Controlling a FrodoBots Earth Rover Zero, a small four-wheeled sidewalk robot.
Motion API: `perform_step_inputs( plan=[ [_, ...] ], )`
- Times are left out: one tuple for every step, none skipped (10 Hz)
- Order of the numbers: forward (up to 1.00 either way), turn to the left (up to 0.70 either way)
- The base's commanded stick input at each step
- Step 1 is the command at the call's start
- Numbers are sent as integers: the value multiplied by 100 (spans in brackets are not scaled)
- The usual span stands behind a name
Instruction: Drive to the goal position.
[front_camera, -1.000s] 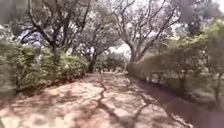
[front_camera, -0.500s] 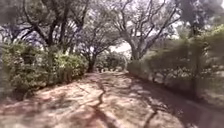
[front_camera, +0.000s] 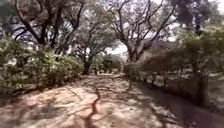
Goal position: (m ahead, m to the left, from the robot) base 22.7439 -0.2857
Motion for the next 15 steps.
perform_step_inputs(
  plan=[
    [70, 0],
    [70, 0],
    [70, 0],
    [70, 0],
    [70, 0],
    [70, 0],
    [70, 0],
    [70, 0],
    [70, 0],
    [70, 0],
    [70, 0],
    [70, 0],
    [70, 0],
    [70, 0],
    [70, 0]
  ],
)
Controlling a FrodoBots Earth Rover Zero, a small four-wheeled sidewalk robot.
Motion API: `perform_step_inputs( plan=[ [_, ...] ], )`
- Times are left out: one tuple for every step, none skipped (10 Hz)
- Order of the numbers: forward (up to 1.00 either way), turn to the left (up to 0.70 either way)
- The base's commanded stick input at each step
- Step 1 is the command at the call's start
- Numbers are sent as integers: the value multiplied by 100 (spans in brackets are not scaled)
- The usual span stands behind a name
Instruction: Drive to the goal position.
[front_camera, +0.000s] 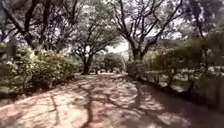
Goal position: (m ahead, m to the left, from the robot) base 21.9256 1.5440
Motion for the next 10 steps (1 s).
perform_step_inputs(
  plan=[
    [70, 0],
    [70, 0],
    [70, 0],
    [70, 0],
    [70, -11],
    [70, -25],
    [70, -35],
    [70, -35],
    [70, -29],
    [70, -12]
  ],
)
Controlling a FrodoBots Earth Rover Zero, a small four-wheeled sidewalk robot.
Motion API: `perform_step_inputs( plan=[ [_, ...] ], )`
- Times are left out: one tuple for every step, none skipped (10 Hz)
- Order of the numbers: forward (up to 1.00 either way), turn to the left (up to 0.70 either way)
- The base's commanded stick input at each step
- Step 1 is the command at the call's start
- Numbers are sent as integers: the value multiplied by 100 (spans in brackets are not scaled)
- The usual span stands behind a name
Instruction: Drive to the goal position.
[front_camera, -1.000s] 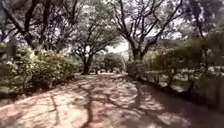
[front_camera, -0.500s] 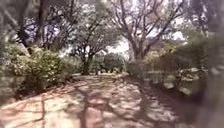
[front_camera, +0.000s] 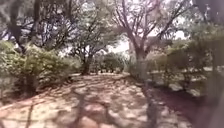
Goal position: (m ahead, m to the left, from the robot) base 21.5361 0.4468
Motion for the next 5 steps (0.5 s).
perform_step_inputs(
  plan=[
    [70, 0],
    [70, 0],
    [70, 0],
    [70, 0],
    [70, 0]
  ],
)
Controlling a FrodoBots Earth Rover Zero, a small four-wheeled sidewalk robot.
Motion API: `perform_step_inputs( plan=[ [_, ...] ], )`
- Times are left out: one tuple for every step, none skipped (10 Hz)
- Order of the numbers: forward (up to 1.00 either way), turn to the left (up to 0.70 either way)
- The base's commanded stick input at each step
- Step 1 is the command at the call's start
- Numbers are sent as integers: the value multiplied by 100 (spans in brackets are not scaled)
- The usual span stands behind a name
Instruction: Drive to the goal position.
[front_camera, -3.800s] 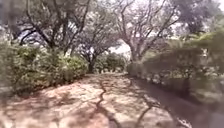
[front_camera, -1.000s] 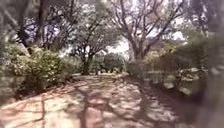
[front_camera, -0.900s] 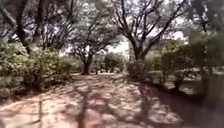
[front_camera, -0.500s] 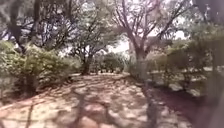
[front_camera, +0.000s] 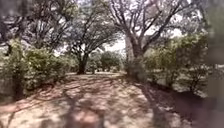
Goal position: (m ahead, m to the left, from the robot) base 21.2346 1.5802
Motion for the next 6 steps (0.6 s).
perform_step_inputs(
  plan=[
    [70, 0],
    [70, 0],
    [70, 0],
    [70, 0],
    [70, 0],
    [70, 0]
  ],
)
